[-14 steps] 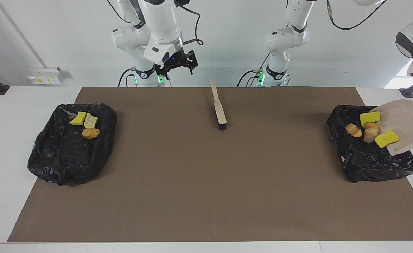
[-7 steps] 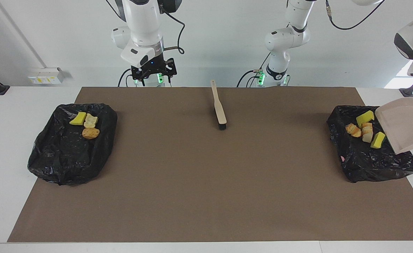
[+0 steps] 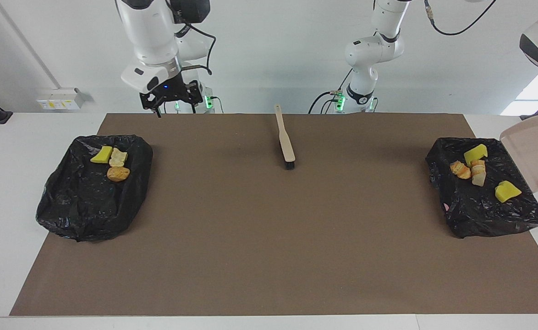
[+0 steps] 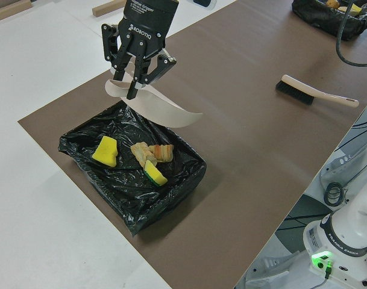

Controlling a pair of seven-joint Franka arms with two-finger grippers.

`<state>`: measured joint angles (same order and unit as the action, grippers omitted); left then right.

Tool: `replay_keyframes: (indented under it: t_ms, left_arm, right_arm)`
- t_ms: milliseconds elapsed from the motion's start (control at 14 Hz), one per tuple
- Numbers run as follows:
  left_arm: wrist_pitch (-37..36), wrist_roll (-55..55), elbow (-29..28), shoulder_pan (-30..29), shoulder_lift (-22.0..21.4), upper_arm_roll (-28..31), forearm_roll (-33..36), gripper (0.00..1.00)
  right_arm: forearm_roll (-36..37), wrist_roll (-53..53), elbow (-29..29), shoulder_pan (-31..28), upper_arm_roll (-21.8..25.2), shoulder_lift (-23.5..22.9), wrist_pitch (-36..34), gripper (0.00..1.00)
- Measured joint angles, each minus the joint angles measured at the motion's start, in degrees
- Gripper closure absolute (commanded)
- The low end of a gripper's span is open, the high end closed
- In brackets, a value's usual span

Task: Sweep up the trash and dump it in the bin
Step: 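Carry the empty dustpan back to the table center with the left gripper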

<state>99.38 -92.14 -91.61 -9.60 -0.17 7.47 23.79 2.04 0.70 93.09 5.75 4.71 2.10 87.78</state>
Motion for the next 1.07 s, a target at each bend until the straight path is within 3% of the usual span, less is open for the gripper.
replay_keyframes:
  t_ms: [286, 643, 786, 1071]
  left_arm:
    - [-9.1, 25.1, -1.4, 1.7, -2.1, -0.8, -9.9, 1.0]
    - [-10.2, 51.8, -10.6, 13.7, -7.1, -1.5, -15.1, 1.0]
    - [-8.2, 61.4, -13.3, 19.4, -7.5, -1.6, -18.7, 1.0]
    - [5.1, 84.4, -20.5, 33.3, -7.0, -1.8, -21.5, 1.0]
  right_arm:
    - [0.0, 0.0, -1.5, -0.8, -0.1, -0.8, 0.0, 0.0]
    - [0.0, 0.0, -3.3, -5.6, -5.1, -1.9, 0.0, 0.0]
    - [0.0, -1.1, -3.8, -6.2, -5.9, -1.8, 0.0, 0.0]
    - [-0.3, -3.4, -3.4, -6.1, -6.4, -0.2, -0.2, 0.0]
